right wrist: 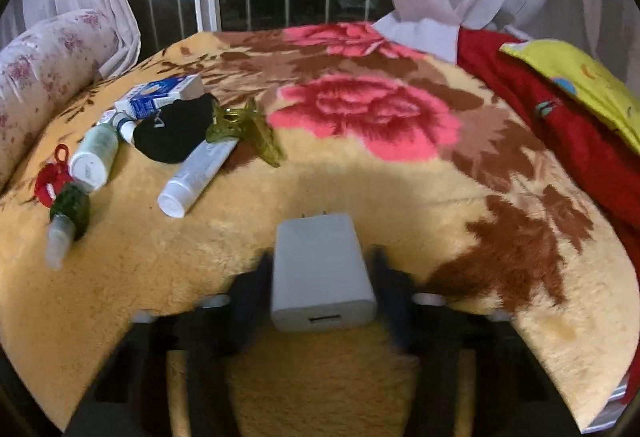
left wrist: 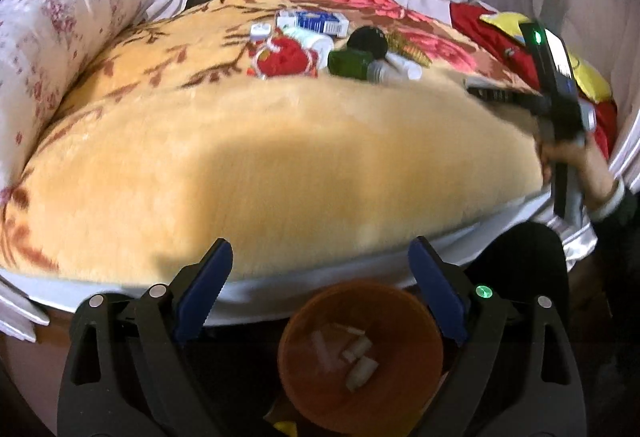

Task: Collect trash
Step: 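Grasp the white charger with the right gripper while the left grasps the green spray bottle, then drop the white charger and green spray bottle into the orange bin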

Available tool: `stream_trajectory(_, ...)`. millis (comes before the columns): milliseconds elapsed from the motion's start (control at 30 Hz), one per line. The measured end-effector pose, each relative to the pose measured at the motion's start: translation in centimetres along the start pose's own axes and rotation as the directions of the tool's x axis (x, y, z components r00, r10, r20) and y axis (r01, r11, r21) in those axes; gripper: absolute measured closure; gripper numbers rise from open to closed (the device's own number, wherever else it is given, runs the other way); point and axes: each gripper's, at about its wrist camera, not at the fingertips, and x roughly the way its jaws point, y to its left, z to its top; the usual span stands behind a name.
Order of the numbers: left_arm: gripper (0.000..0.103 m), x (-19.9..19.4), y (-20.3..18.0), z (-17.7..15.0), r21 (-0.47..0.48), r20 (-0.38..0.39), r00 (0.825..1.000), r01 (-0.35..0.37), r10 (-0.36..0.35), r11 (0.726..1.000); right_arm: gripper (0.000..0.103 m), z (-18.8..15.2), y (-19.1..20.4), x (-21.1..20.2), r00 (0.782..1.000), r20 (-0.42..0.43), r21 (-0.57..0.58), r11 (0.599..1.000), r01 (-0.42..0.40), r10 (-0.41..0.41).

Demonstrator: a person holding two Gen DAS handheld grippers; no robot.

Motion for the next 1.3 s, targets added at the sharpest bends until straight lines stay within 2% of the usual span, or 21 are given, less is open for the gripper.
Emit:
stream_trajectory(200, 0.016, 1.0, -3.0, 4.9, 0.001, 0.056, 0.998, -0.039, 0.039, 0.999, 0.064, -0.7, -0.2, -0.3, 0.998, 0.067, 0.015, 1.000, -0.007, 0.006)
stream_trajectory(267, 0.016, 2.4, -4.0, 7.1, -0.038, 0.068, 0.997, -0.046, 0.048, 0.998, 0.063, -0.8, 0.0, -0.4, 0.997, 0.078, 0.007, 1.000, 0.002, -0.002)
stream_trajectory(500, 0.016, 9.0, -5.4, 12.7, -0.174, -0.025, 0.996, -0.086, 0.083, 0.981, 0.063, -1.0, -0.5, -0.5, 0.996, 0.087, 0.033, 0.999, -0.027, 0.024)
stream_trajectory(667, 0.016, 13.1, -4.9, 14.7, -0.239, -0.103, 0.975, -0.217, 0.197, 0.946, 0.063, -1.1, -0.8, -0.6, 0.995, 0.094, 0.045, 0.998, -0.046, 0.041)
stream_trajectory(733, 0.024, 14.7, -4.4, 15.0, -0.261, -0.150, 0.961, -0.263, 0.231, 0.929, 0.063, -1.1, -0.8, -0.6, 0.994, 0.097, 0.048, 0.998, -0.052, 0.047)
stream_trajectory(767, 0.035, 14.9, -4.4, 15.1, -0.254, -0.151, 0.956, -0.285, 0.253, 0.924, 0.063, -1.2, -0.9, -0.6, 0.994, 0.097, 0.050, 0.997, -0.055, 0.050)
stream_trajectory(800, 0.052, 15.0, -4.4, 15.0, -0.245, -0.144, 0.951, -0.303, 0.275, 0.921, 0.063, -1.2, -0.9, -0.6, 0.994, 0.097, 0.052, 0.997, -0.057, 0.052)
stream_trajectory(867, 0.070, 15.0, -4.3, 14.8, -0.243, -0.127, 0.960, -0.272, 0.248, 0.931, 0.063, -1.2, -1.0, -0.6, 0.993, 0.099, 0.055, 0.997, -0.062, 0.056)
stream_trajectory(967, 0.073, 13.9, -3.7, 14.1, -0.254, -0.074, 0.982, -0.189, 0.176, 0.948, 0.063, -1.2, -1.1, -0.6, 0.993, 0.099, 0.061, 0.996, -0.066, 0.060)
stream_trajectory(1100, 0.074, 11.8, -4.1, 12.7, -0.194, -0.002, 0.997, -0.078, 0.079, 0.978, 0.063, -1.2, -1.1, -0.5, 0.993, 0.099, 0.060, 0.996, -0.065, 0.059)
stream_trajectory(1200, 0.074, 9.0, -3.9, 10.9, -0.129, 0.062, 0.998, 0.020, -0.012, 0.991, 0.063, -1.2, -1.1, -0.5, 0.993, 0.099, 0.060, 0.996, -0.066, 0.060)
stream_trajectory(1300, 0.074, 6.1, -2.9, 8.8, -0.094, 0.106, 0.992, 0.085, -0.075, 0.992, 0.063, -1.2, -1.1, -0.5, 0.993, 0.101, 0.060, 0.996, -0.065, 0.058)
